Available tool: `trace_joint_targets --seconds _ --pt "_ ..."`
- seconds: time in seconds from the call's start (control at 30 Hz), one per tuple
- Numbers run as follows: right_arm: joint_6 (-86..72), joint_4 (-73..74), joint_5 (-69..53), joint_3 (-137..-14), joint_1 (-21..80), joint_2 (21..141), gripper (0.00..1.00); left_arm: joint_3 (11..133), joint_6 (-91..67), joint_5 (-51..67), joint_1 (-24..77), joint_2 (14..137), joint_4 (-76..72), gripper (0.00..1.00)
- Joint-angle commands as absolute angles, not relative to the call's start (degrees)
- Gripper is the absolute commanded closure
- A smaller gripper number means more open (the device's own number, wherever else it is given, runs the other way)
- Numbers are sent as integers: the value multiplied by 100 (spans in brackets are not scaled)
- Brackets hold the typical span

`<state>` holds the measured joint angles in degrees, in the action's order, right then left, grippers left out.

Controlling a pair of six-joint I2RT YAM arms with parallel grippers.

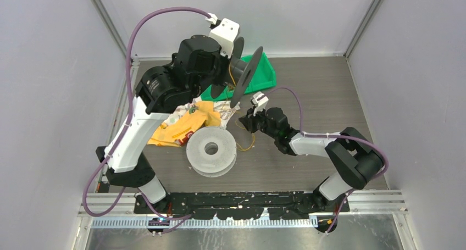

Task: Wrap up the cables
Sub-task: Wrap the cable around the cable reel.

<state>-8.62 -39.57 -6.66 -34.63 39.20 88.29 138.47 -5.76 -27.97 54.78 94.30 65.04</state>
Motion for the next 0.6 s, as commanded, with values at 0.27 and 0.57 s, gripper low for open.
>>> trace_joint_targets --seconds 0.27,0.57 --pt "-931 -1836 -18 -3253 3967 5619 99 14040 -1014 -2243 4866 9605 6753 99" --pt "-951 1036 -1234 -5049 3995 3741 99 13619 -1063 -2313 4200 10261 6552 100"
